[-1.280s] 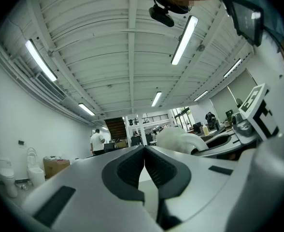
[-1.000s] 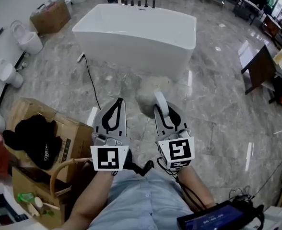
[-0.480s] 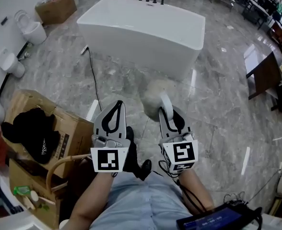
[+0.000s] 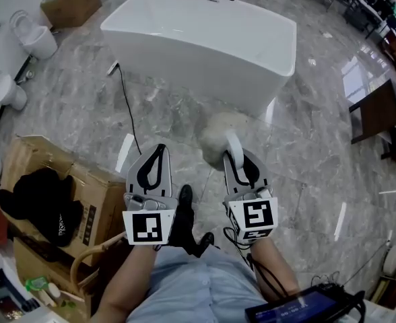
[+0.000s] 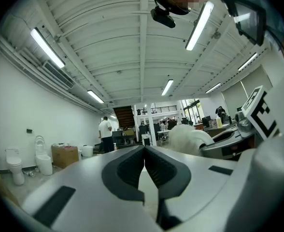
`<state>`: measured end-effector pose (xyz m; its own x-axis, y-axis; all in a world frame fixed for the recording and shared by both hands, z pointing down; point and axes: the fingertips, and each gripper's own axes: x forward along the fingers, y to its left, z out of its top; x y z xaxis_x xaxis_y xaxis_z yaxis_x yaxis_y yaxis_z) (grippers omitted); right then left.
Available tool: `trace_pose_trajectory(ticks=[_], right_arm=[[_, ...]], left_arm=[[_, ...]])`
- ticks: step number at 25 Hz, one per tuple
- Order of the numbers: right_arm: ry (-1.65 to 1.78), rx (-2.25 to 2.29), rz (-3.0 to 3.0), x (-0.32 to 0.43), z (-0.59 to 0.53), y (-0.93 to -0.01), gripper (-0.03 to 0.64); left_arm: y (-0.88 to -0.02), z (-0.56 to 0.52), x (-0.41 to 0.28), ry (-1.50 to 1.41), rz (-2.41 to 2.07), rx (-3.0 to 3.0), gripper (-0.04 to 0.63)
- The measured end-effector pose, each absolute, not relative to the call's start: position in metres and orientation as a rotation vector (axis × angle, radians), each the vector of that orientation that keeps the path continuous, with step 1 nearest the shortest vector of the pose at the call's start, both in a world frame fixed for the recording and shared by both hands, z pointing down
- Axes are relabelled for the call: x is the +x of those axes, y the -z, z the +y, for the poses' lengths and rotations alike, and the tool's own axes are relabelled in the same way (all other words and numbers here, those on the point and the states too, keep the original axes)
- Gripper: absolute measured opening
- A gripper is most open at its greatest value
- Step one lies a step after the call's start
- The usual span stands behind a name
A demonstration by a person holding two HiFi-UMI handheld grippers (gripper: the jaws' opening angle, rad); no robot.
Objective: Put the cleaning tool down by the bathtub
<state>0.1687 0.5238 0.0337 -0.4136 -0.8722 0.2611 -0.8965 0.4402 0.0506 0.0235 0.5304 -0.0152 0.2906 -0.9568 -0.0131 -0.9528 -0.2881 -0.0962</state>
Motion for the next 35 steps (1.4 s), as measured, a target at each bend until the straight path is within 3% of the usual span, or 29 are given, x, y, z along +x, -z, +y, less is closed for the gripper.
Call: trace_pose_trajectory(ticks=[17,35], right_arm=[[-0.089,1.561,-2.446,0.098,0.331,-0.007,0.095],[-0.156,1.572,-2.445,0.106,0.196,-0.034,0.095]], left_arm=[[0.045,0.329,-0.054,0.024,1.793,-2.415,0.017],[0.011,0.194,-0.046,0.102,1.796,-2.456,0.017]])
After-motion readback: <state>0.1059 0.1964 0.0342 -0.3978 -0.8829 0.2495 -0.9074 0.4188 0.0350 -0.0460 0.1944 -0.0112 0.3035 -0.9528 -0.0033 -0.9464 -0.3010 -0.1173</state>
